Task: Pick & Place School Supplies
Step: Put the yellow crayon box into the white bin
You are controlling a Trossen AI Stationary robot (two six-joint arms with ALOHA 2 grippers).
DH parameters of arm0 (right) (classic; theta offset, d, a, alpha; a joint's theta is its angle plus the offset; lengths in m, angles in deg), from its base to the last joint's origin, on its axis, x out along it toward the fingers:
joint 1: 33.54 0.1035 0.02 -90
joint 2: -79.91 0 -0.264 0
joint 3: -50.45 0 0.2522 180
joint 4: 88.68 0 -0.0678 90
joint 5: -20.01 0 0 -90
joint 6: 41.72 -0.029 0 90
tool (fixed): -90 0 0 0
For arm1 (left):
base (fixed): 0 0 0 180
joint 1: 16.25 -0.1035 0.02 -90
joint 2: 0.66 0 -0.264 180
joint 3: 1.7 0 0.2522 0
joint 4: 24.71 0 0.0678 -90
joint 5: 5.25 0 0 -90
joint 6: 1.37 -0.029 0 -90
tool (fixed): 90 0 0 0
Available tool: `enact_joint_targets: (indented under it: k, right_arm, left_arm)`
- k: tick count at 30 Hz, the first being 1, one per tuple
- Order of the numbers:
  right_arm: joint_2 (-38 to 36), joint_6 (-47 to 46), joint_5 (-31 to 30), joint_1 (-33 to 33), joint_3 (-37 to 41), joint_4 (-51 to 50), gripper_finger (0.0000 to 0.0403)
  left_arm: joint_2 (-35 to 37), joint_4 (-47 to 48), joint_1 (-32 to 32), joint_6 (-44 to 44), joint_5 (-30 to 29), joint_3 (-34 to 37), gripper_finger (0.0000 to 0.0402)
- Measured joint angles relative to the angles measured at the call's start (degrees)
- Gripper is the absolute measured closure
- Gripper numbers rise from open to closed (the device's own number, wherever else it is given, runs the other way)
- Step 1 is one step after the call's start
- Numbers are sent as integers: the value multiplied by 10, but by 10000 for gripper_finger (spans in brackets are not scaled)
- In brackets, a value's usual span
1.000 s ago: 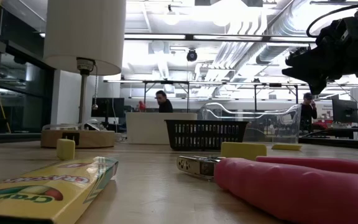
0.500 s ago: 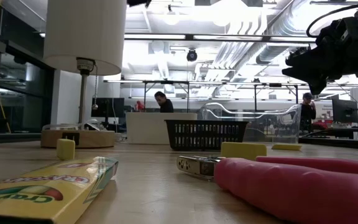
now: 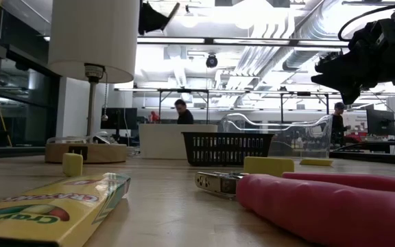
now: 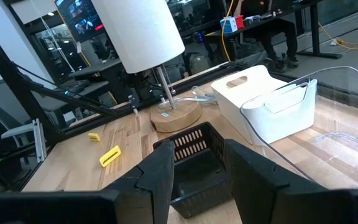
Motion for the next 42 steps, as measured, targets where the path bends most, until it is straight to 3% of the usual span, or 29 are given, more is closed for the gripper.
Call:
enact_joint_targets:
  k: [10,22,42]
  right_arm:
    - [0,0,0,0,0,0,270]
    - [0,0,0,0,0,0,270]
    - [0,0,0,0,0,0,270]
  left_arm:
    - [-42,22,-6,-38,73,0,218]
    - [-42,195,-19,-158,60,0,224]
    - [-42,344,-25,-287,34,2,225]
